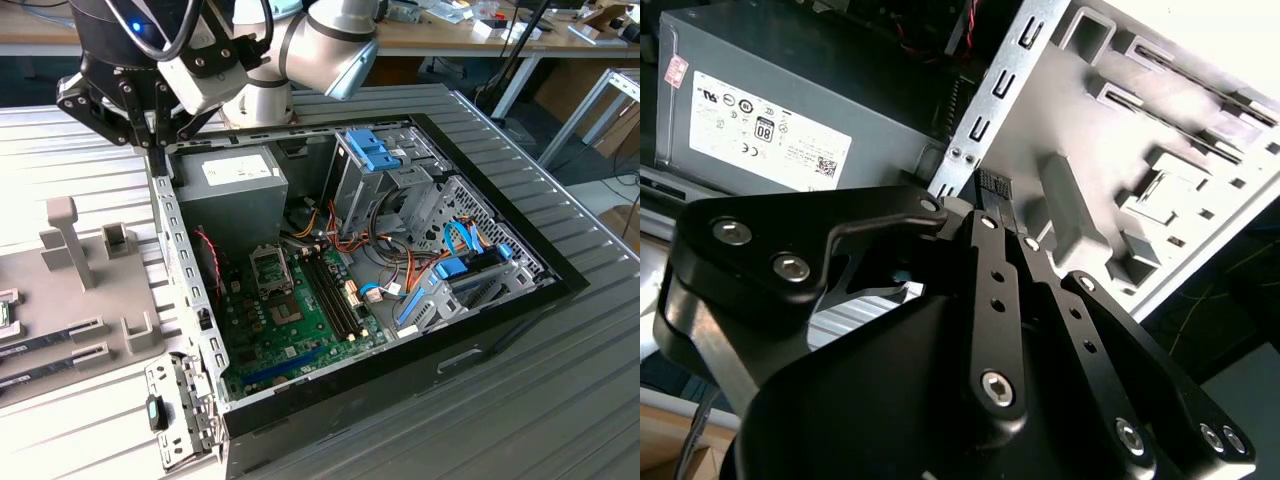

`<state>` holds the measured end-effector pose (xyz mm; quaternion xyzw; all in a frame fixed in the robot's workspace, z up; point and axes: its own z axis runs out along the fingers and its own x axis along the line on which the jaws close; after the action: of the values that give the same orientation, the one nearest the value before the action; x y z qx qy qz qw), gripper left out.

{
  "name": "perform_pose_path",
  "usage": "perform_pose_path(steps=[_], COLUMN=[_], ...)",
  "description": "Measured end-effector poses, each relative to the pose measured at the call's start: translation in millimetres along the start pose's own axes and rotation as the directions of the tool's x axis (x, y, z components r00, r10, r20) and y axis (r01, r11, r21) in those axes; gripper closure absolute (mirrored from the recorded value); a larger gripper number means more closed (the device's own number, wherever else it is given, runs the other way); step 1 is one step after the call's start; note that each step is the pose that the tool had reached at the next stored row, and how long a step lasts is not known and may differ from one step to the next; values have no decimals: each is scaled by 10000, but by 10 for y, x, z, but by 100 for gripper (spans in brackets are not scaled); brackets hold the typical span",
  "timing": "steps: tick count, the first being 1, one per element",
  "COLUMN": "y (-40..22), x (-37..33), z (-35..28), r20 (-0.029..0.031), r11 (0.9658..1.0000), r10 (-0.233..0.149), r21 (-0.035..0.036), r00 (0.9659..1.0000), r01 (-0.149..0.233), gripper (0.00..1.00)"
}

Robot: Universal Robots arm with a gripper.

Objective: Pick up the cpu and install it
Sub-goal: 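Reach for the cpu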

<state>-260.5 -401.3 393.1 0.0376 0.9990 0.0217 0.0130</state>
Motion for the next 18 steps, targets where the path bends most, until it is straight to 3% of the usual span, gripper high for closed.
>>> perform_pose_path(steps=[18], y=[-10], x=[135], z=[-4], r20=[0], r11=[10000], r10=[-1], r21=[0], r00=[10000], r01=[1], gripper=[89])
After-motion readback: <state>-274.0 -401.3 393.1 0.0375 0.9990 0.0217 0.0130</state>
